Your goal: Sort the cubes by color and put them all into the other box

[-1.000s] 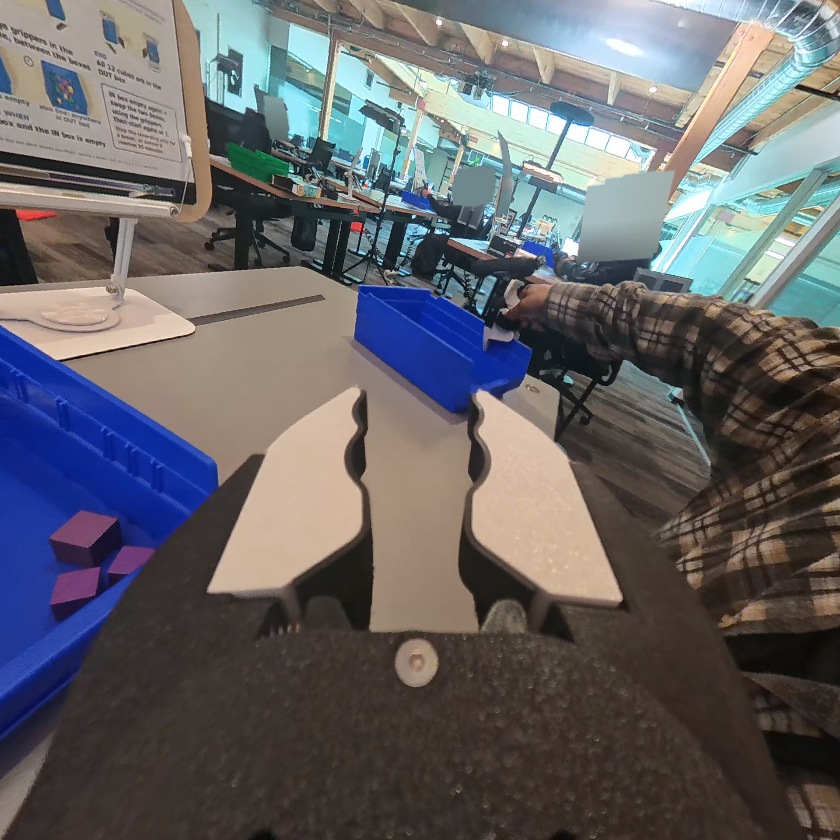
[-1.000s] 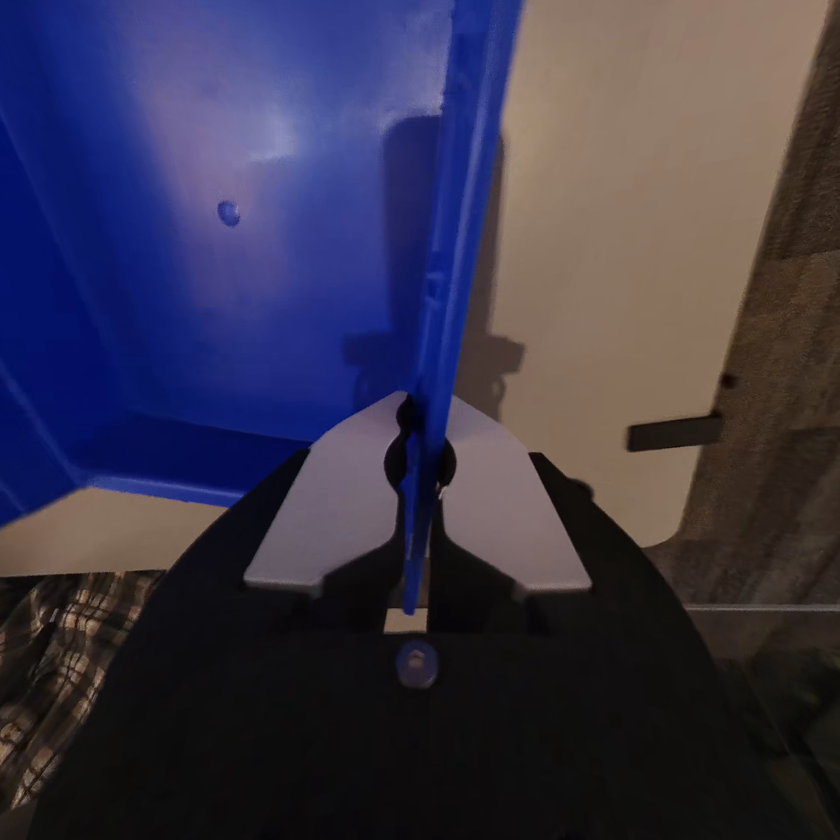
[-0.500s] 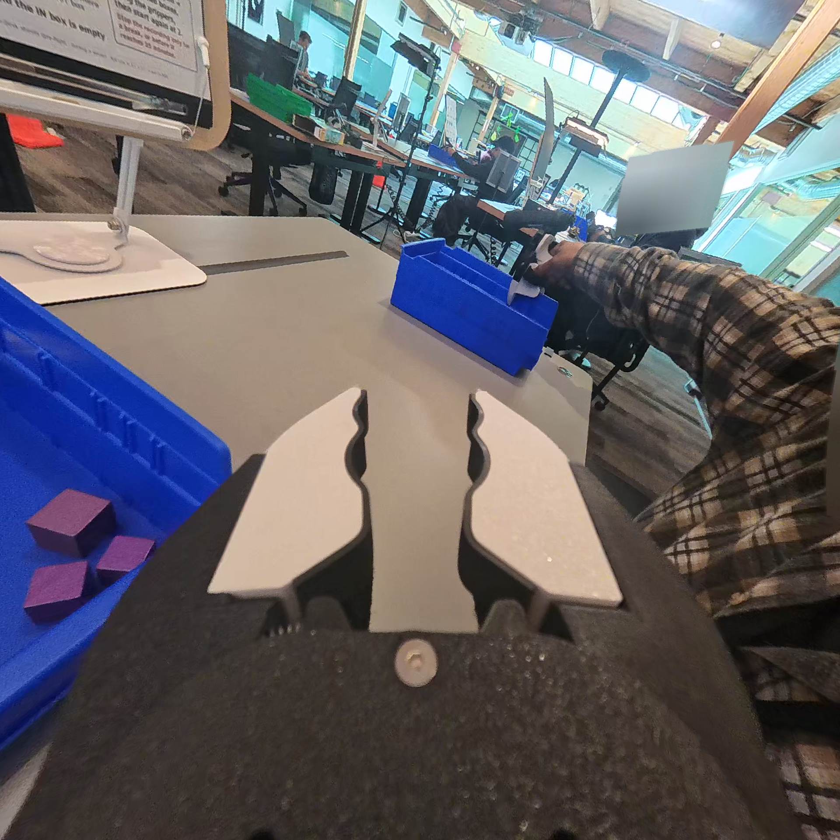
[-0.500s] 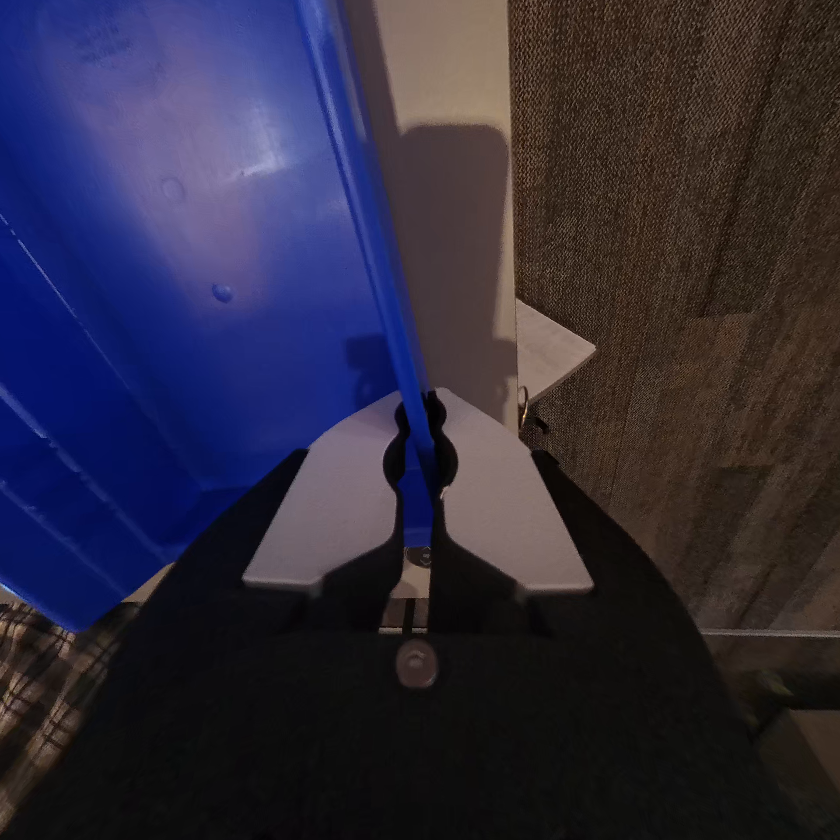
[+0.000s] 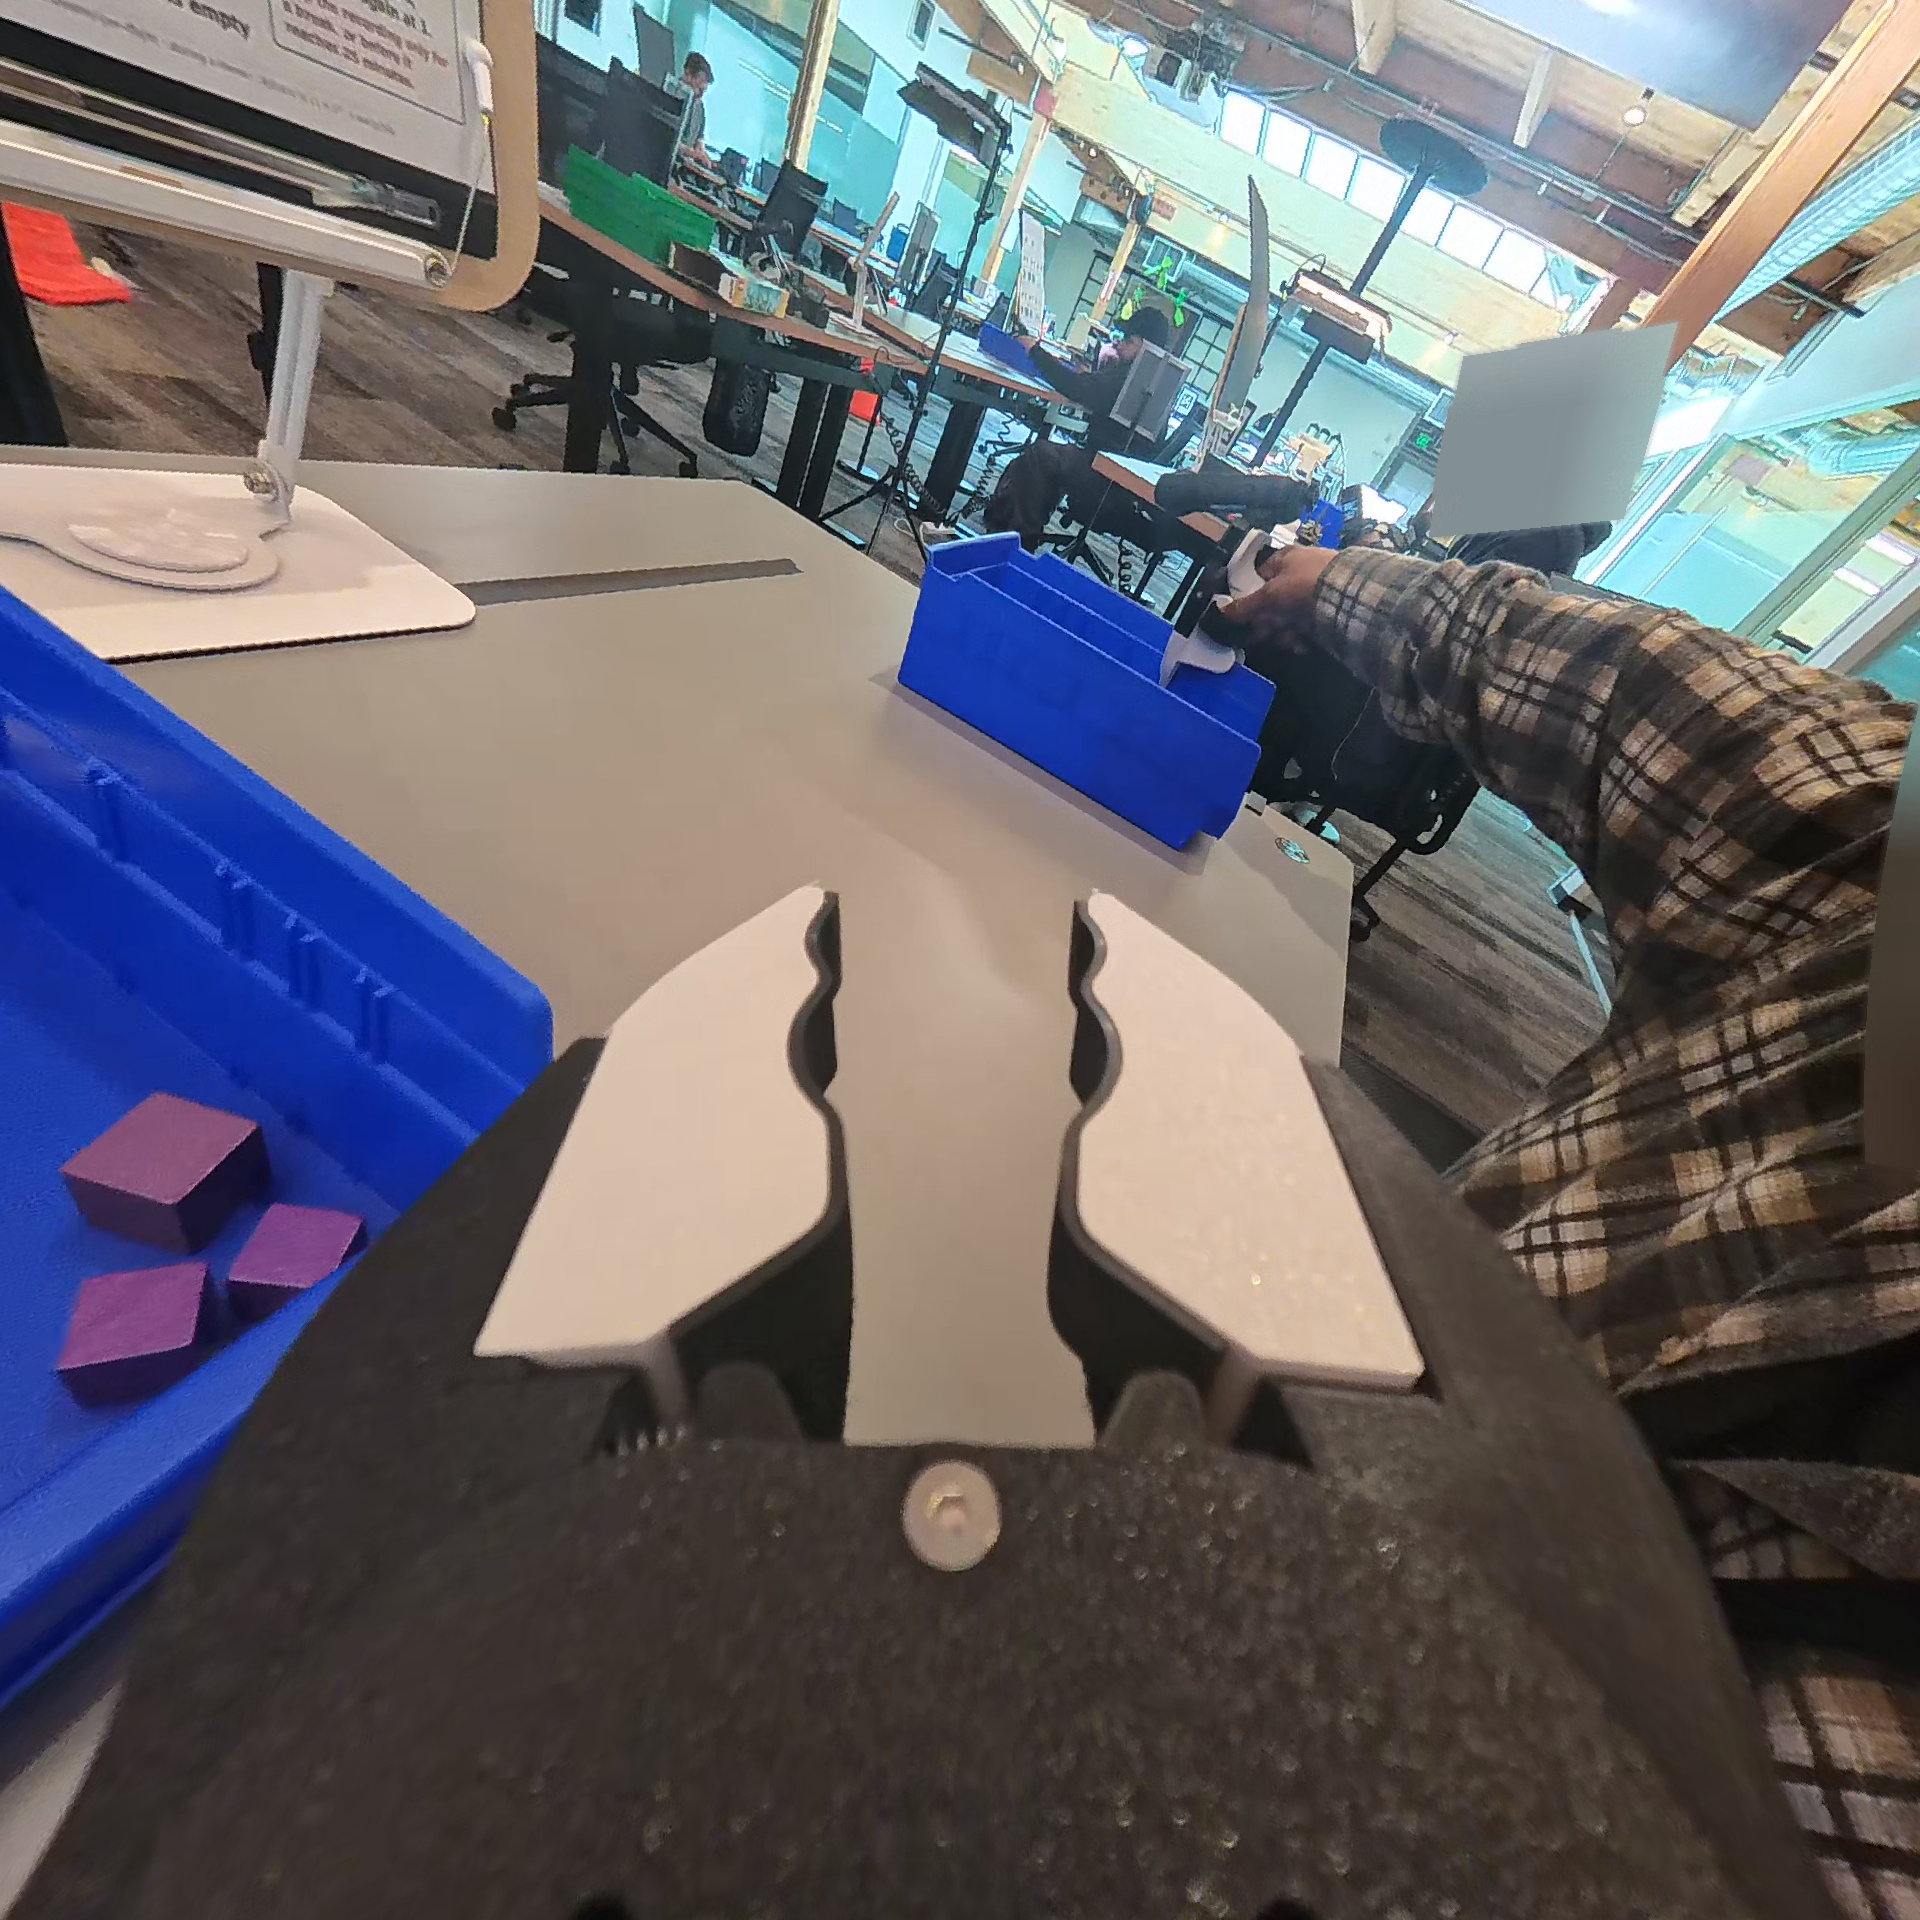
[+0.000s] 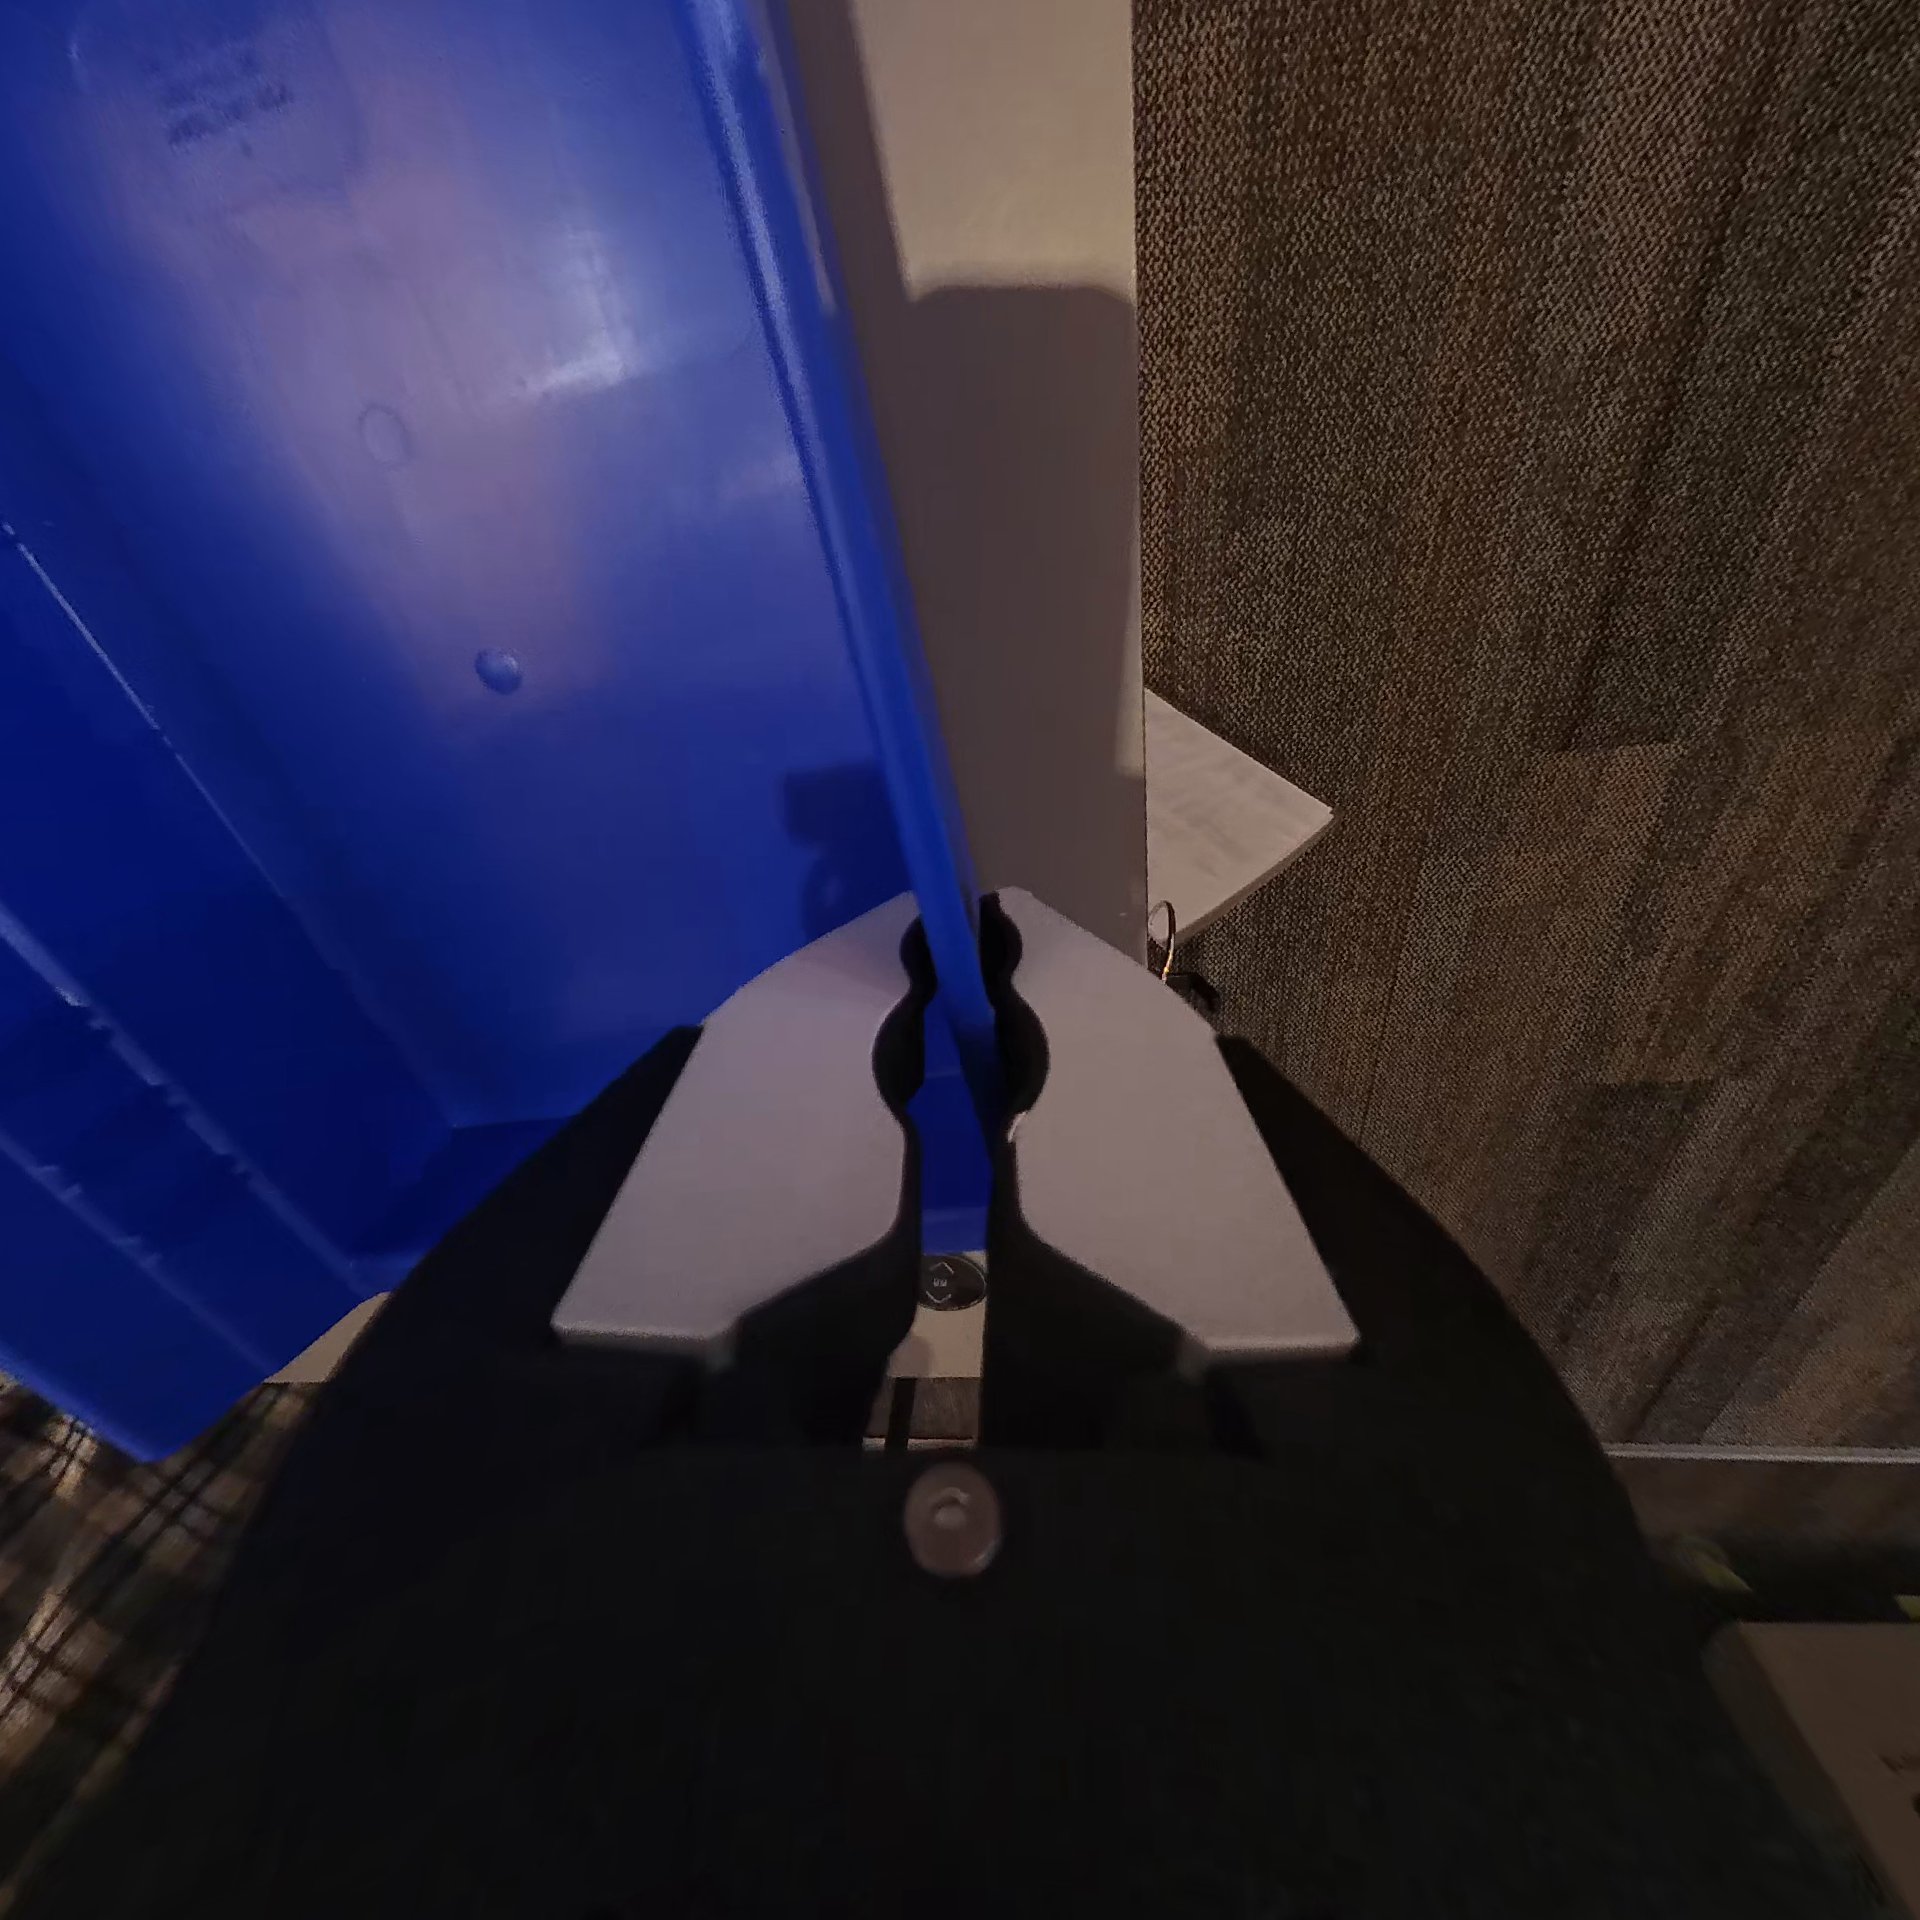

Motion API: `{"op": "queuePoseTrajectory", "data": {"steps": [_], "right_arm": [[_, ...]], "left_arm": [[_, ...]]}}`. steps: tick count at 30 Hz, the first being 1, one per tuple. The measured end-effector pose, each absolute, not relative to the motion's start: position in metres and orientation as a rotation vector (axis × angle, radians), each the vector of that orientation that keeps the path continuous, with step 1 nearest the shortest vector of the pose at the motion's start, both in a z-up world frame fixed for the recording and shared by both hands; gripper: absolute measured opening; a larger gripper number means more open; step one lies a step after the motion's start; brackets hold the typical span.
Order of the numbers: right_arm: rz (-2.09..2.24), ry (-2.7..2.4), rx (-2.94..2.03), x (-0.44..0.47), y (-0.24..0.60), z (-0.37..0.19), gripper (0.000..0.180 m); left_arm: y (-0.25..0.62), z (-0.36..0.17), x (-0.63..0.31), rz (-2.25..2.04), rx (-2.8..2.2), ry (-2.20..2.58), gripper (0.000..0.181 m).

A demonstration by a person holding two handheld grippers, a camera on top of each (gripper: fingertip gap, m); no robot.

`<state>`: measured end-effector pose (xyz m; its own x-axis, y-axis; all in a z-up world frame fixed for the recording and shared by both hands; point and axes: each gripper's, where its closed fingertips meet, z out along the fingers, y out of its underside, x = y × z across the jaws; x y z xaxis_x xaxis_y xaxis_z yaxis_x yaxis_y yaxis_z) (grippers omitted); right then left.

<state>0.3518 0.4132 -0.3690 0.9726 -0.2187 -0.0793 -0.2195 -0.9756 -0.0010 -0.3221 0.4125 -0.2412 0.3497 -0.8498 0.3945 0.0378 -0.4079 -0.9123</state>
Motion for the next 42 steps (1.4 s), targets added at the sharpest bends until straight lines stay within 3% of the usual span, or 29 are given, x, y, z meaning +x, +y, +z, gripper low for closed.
{"op": "queuePoseTrajectory", "data": {"steps": [3,5,9,17,22,30,36,42], "right_arm": [[0.081,0.303,-3.121,0.354,0.412,-0.368,0.016],[0.045,0.226,-3.128,0.353,0.41,-0.362,0.056],[-0.061,0.117,-3.044,0.352,0.416,-0.324,0.081],[-0.064,-0.216,-2.158,0.242,0.459,-0.158,0.097],[0.012,-0.325,-1.507,0.134,0.419,-0.109,0.092],[0.247,-0.497,-1.394,-0.004,0.432,-0.199,0.09],[0.366,-0.589,-1.471,-0.058,0.489,-0.258,0.09],[0.457,-0.626,-1.544,-0.068,0.498,-0.295,0.089]], "left_arm": [[0.411,-0.237,-0.325,-1.197,-1.668,0.728,0.042],[0.41,-0.233,-0.328,-1.188,-1.657,0.726,0.042],[0.41,-0.224,-0.334,-1.15,-1.622,0.717,0.044],[0.409,-0.205,-0.355,-0.947,-1.544,0.716,0.055],[0.432,-0.196,-0.403,-0.587,-1.619,0.66,0.066],[0.503,-0.197,-0.5,-0.096,-1.935,0.568,0.066],[0.563,-0.26,-0.53,-0.078,-2.249,0.464,0.068],[0.583,-0.318,-0.54,-0.068,-2.506,0.436,0.06]]}}
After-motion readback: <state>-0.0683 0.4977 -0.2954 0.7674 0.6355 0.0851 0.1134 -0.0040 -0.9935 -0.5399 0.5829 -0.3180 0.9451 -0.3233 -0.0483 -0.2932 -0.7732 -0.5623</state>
